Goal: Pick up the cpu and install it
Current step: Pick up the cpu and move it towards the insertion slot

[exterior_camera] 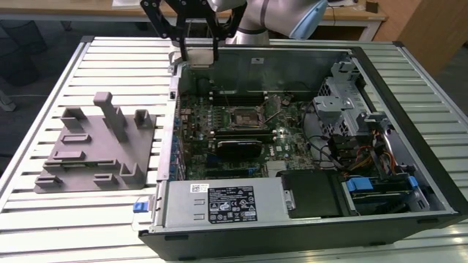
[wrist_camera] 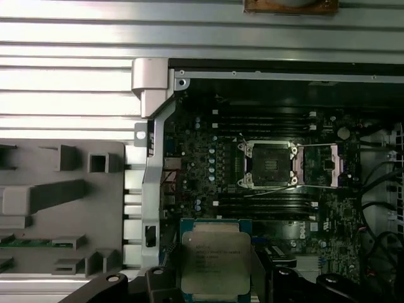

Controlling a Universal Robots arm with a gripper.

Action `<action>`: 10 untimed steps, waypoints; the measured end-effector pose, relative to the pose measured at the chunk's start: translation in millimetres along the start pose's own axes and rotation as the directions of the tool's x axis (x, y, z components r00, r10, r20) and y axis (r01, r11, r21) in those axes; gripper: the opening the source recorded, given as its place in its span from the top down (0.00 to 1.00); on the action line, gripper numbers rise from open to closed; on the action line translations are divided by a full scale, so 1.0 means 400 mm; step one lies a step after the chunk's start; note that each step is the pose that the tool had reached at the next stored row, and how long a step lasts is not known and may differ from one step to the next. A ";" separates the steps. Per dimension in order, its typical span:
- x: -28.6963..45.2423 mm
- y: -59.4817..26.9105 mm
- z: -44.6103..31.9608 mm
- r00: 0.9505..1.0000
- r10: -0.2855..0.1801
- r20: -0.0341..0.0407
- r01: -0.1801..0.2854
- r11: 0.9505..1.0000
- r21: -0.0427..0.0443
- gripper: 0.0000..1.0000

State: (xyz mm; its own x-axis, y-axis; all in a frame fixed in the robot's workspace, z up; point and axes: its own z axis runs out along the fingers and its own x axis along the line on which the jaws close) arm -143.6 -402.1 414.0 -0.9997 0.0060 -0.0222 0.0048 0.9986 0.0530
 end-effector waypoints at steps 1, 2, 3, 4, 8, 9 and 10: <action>-0.005 0.003 0.001 1.000 0.000 0.000 0.000 1.000 0.000 0.47; -0.012 0.006 0.003 1.000 0.000 0.000 0.000 1.000 0.000 0.47; -0.019 0.009 0.004 1.000 0.000 0.000 0.000 1.000 0.000 0.47; -0.026 0.012 0.006 1.000 0.000 0.000 0.000 1.000 0.000 0.47; -0.061 0.023 0.015 1.000 0.000 0.000 0.000 1.000 0.000 0.47; -0.073 0.025 0.017 1.000 -0.001 0.000 0.001 1.000 0.000 0.47; -0.084 0.027 0.019 1.000 -0.001 0.000 0.001 1.000 0.000 0.47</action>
State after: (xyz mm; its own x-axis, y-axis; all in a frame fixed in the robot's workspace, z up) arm -109.9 -391.1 407.8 -0.9997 0.0055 -0.0222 0.0043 0.9986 0.0530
